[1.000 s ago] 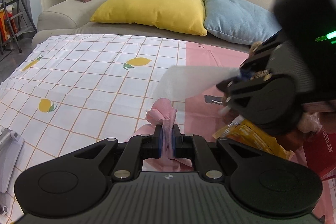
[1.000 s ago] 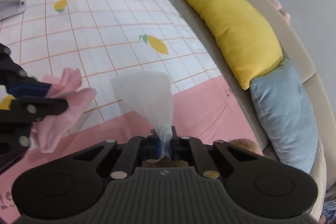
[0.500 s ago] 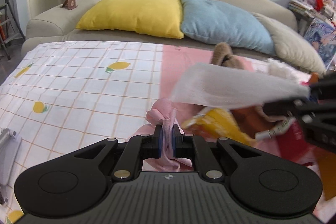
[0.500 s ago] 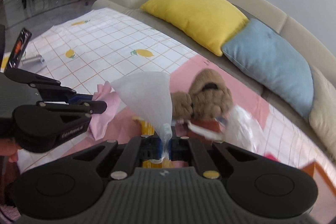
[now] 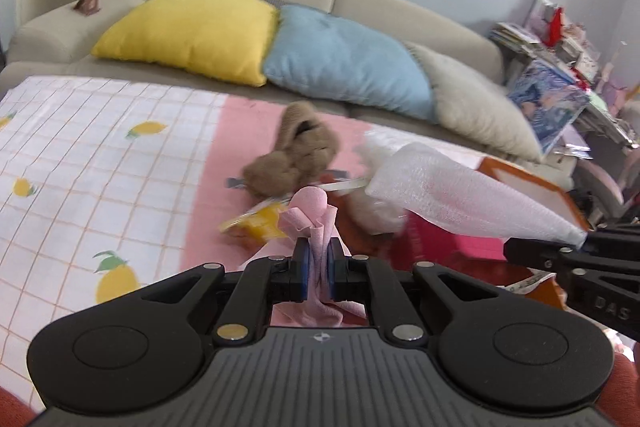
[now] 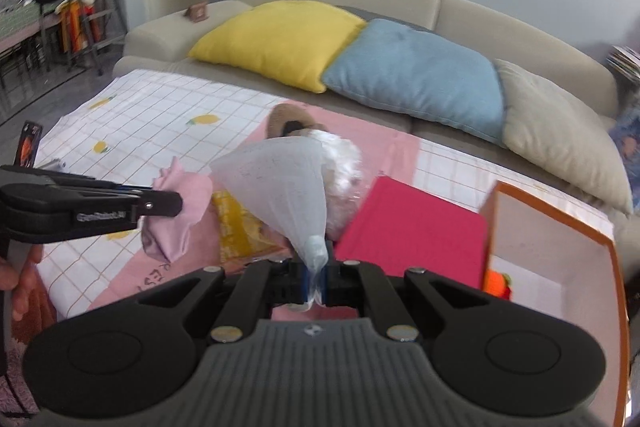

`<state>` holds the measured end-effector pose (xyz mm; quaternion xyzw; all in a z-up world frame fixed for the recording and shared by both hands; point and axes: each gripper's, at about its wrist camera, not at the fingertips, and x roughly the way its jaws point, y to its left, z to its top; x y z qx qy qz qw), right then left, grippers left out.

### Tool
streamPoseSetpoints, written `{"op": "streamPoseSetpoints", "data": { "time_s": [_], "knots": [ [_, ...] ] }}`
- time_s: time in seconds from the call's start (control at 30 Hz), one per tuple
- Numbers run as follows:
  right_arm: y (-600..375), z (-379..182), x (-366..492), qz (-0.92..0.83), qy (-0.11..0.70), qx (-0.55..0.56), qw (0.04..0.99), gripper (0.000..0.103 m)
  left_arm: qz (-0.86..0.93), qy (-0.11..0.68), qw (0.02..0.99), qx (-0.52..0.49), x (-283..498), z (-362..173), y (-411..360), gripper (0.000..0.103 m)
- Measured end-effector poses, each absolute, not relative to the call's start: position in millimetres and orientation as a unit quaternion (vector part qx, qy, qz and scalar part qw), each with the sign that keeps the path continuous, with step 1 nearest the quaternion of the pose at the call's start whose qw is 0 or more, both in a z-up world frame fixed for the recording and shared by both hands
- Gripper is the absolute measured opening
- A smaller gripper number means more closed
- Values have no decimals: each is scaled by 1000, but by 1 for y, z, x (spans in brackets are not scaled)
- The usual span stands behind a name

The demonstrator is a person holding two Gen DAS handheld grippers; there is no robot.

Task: Organize soft objects
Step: 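Carry both items over the box and open both tools to drop them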

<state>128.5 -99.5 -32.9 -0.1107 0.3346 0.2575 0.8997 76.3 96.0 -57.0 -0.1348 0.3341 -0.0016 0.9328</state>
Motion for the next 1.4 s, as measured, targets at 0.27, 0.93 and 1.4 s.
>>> {"op": "streamPoseSetpoints", "data": {
  "time_s": [0.27,0.93,1.4],
  "knots": [
    [-162,-22,128,191,316,-62,927,2,-57,323,938,-114,81,-34,41,9],
    [-278,-68,191,9,360,-109,926,3,-168,307,936,-27,130,-3,-80,9],
    [-302,-108,211,32,444,-90,891,28,-223,337,914,27,164,-13,-138,10]
  ]
}}
